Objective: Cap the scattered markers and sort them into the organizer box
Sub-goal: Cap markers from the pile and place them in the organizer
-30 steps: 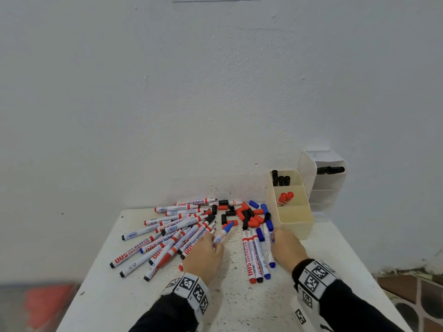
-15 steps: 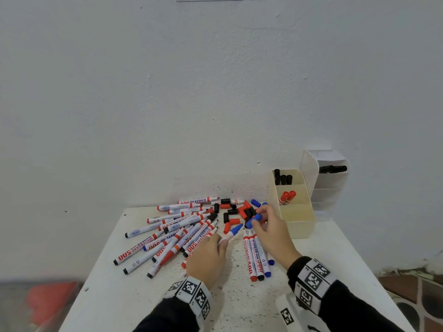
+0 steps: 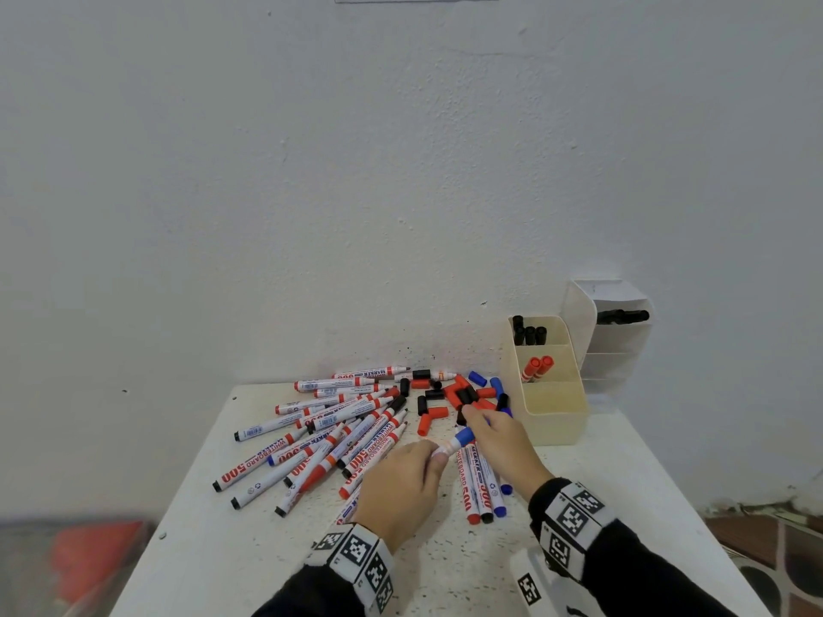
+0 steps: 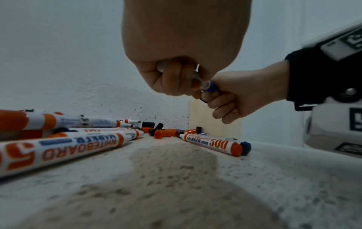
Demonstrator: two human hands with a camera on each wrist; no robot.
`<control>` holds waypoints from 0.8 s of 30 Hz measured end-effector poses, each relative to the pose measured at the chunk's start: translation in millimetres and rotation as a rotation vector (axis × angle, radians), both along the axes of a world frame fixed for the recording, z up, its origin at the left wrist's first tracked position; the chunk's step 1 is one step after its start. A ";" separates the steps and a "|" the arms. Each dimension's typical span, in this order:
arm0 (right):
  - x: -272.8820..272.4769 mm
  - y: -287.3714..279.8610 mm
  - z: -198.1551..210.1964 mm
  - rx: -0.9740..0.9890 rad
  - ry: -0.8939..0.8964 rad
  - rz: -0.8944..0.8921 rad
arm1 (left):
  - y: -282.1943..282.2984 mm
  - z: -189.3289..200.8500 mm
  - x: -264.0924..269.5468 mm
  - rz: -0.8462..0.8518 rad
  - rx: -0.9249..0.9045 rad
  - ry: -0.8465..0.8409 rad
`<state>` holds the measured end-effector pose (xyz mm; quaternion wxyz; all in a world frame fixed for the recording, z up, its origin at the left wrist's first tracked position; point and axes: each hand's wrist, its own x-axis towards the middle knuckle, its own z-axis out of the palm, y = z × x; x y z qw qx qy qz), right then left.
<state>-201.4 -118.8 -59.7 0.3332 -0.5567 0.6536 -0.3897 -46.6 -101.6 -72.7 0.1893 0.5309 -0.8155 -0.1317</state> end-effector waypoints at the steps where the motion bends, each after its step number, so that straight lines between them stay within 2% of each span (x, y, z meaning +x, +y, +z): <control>1: 1.3 0.4 0.0 0.007 0.017 -0.014 | 1.2 1.6 -1.9 -0.007 0.009 -0.025; 3: 4.0 2.7 2.4 -0.003 0.012 -0.008 | 1.8 3.4 -4.1 -0.029 0.074 -0.003; 6: 7.1 7.3 7.6 -0.031 -0.027 0.031 | 0.7 6.9 -4.0 -0.084 0.256 0.165; 8: 7.5 8.7 9.0 -0.041 -0.035 0.046 | -0.3 8.7 -5.2 -0.099 0.320 0.194; 14: 11.1 6.8 14.8 -0.066 -0.036 0.036 | 0.6 5.0 -9.9 -0.023 0.299 0.253; 19: 14.2 12.3 28.3 -0.115 -0.171 0.060 | -2.2 11.8 -10.7 -0.067 0.271 0.372; 21: 10.3 14.8 33.6 -0.193 -0.117 0.036 | -3.5 14.1 -4.2 -0.071 0.208 0.263; 23: 1.0 16.3 38.5 -0.290 -0.041 0.002 | -5.4 12.6 8.9 0.019 0.117 0.034; 24: -5.0 16.7 40.4 -0.328 -0.010 -0.019 | -5.6 10.5 16.4 0.087 0.129 -0.056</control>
